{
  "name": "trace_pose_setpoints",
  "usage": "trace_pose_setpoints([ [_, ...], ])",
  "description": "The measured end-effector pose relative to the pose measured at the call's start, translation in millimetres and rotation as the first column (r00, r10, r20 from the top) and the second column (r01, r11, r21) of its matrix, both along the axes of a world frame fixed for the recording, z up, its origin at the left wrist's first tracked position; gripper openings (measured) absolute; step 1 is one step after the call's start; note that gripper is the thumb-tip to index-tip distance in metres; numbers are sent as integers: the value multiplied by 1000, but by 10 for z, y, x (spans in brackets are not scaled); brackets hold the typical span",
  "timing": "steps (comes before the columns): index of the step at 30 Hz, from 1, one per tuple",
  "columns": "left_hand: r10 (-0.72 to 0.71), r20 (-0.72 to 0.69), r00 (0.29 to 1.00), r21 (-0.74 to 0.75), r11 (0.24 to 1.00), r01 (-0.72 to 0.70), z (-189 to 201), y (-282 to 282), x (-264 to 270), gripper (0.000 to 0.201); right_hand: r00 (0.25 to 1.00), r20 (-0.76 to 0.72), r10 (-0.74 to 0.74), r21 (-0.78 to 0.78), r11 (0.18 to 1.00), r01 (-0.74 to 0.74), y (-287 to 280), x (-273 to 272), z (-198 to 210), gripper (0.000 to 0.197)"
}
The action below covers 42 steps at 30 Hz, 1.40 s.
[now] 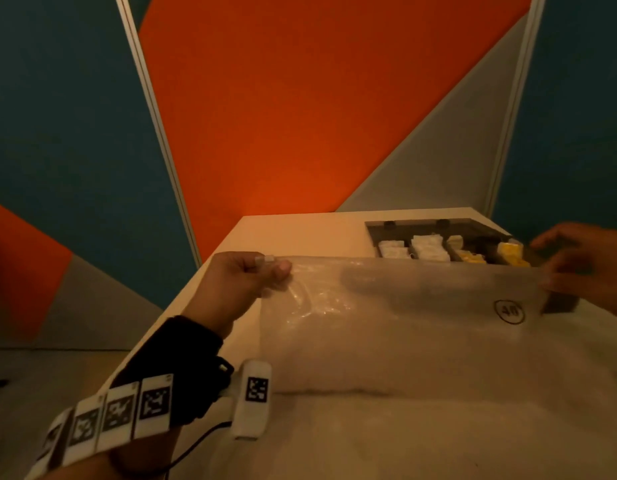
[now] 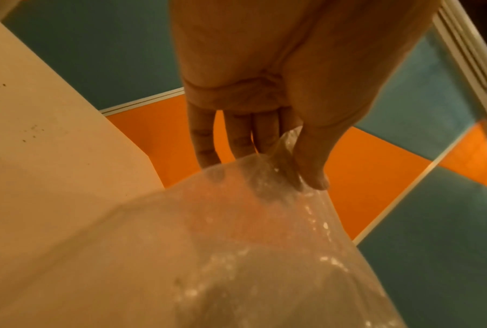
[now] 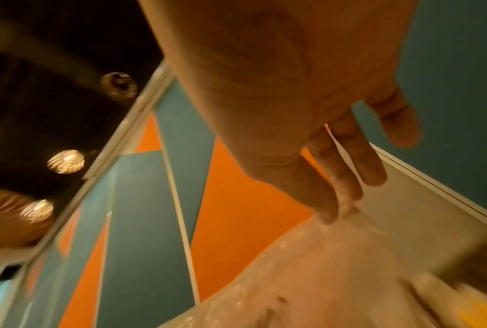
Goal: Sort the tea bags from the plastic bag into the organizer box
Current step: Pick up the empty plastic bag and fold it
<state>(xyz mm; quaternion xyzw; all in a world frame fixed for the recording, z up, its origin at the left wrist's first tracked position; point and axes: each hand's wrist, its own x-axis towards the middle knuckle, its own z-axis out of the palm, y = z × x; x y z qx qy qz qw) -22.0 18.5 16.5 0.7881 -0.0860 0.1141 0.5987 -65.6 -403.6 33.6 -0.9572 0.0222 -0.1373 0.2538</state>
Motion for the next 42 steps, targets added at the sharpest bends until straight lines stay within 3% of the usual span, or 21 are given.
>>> trace_pose_setpoints([
  [1, -6, 13, 1000, -10, 1000, 6, -3, -30, -16, 23, 998, 61, -6, -81, 997, 11, 78, 20, 70, 67],
  [3, -17, 40, 999, -14, 1000, 18, 5, -103, -63, 24, 985, 148, 85, -163, 985, -60, 437, -40, 333, 54],
  [7, -70, 106, 992, -32, 997, 73, 34, -311, -188, 23, 878, 136, 460, -165, 884, -438, 1434, -164, 645, 13],
  [10, -96, 149, 984, -10, 995, 98, 79, -429, -280, 21, 802, 138, 581, -267, 802, -535, 1948, -40, 676, 21],
  [16, -74, 165, 984, 48, 997, 67, 72, -422, -307, 7, 788, 49, 613, -316, 758, -570, 2324, 208, 591, 16],
  [20, -49, 129, 991, 122, 992, 33, 17, -312, -293, 19, 794, 14, 608, -338, 750, -568, 2363, 254, 538, 10],
  [23, -70, 107, 992, 99, 993, 60, 25, -225, -325, 15, 796, 10, 605, -314, 758, -572, 2334, 298, 546, 9],
  [30, -65, 194, 979, 144, 989, 37, 33, -182, -336, 16, 781, -55, 622, -259, 746, -613, 2286, 362, 577, 7],
  [42, -1, 189, 982, 50, 999, -9, -6, 299, -162, 14, 860, -162, 483, -268, 818, -510, 1473, 286, 616, 6],
])
